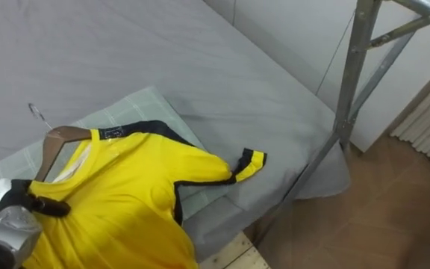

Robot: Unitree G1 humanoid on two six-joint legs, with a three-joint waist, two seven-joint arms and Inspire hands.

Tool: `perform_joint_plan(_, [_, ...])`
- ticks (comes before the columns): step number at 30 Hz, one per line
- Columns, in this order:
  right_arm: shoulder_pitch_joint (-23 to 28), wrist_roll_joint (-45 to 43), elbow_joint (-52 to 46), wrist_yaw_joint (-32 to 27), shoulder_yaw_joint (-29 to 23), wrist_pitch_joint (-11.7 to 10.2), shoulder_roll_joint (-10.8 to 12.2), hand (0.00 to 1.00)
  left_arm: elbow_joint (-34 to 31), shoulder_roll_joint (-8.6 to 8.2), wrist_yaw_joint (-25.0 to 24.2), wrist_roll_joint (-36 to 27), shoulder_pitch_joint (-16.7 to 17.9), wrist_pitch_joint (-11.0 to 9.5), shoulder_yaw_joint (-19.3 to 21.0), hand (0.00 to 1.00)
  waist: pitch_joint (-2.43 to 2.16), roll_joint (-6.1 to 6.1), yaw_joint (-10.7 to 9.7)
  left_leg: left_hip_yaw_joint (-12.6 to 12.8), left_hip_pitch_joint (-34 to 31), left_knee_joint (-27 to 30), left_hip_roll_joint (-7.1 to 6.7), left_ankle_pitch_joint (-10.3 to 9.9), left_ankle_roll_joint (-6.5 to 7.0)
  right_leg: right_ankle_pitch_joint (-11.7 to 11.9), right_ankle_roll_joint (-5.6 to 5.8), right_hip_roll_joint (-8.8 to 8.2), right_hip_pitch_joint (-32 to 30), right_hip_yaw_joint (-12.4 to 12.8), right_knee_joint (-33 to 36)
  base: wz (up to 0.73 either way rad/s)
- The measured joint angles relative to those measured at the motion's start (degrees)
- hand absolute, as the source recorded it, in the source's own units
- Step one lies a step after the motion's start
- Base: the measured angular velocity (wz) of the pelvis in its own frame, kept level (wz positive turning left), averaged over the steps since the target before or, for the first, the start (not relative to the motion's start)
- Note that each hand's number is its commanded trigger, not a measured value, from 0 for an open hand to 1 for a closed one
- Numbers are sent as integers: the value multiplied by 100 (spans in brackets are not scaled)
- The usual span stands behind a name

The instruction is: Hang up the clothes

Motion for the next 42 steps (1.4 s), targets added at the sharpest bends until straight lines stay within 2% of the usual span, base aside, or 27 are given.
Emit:
perform_joint_plan(2, [60,88,-4,4,4,-100,-21,0,-692,-47,180,476,334,-97,3,100,-66,111,40,-147,75,-62,-42,11,-7,0,0,-20,194,-162,-139,32])
perform_joint_plan(4, [142,144,0,22,4,-120,-50,0,-1341,-170,347,799,607,-158,5,100,-99,181,144,-237,147,-136,-99,40,-11,-10,17,-62,302,-272,-174,30])
perform_joint_plan(5, [153,141,13,40,4,-117,-50,0,-1699,-230,472,1023,805,-243,23,100,-104,190,260,-257,286,-262,-141,87,-19,-22,35,-86,398,-283,-190,14])
perform_joint_plan(8, [132,142,16,74,2,-133,-57,0,-2391,-317,720,1348,1296,-362,32,100,-124,209,380,-322,568,-454,-189,124,-42,-37,55,-98,704,-381,-345,12])
perform_joint_plan(11, [128,138,33,100,-15,-132,-57,0,-2671,-359,829,1568,1641,-452,32,100,-147,185,442,-442,755,-509,-219,132,-57,-37,56,-93,1016,-508,-533,23])
perform_joint_plan(15, [145,145,24,179,-14,-137,-60,0,-2813,-419,1066,1767,1979,-472,23,100,-153,178,450,-614,954,-584,-281,133,-60,-37,56,-106,1325,-701,-726,26])
perform_joint_plan(19, [150,198,23,236,-24,-136,-67,0,-3147,-582,1304,2013,2303,-551,22,100,-168,184,501,-825,992,-585,-349,136,-64,-72,108,-141,1515,-923,-750,26])
perform_joint_plan(24, [164,238,30,307,-148,-139,-42,0,-3539,-643,1392,2355,2618,-668,29,100,-171,180,607,-895,1139,-601,-388,136,-64,-96,135,-168,1645,-963,-753,7])
perform_joint_plan(29, [370,285,24,325,-405,-141,2,0,-4287,-672,1525,2635,3243,-731,66,100,-201,126,640,-905,1283,-595,-399,134,-65,-123,129,-168,1812,-972,-795,2])
perform_joint_plan(33, [562,302,8,320,-632,-142,22,0,-4597,-768,1600,2748,3336,-787,77,100,-210,126,775,-910,1282,-591,-401,133,-64,-114,114,-167,1825,-971,-807,1])
perform_joint_plan(42, [623,-125,4,17,-971,-178,-22,0,-4687,-766,2004,2846,3413,-998,182,100,-216,139,744,-971,1389,-662,-445,134,-64,-130,140,-192,1949,-1032,-830,3])
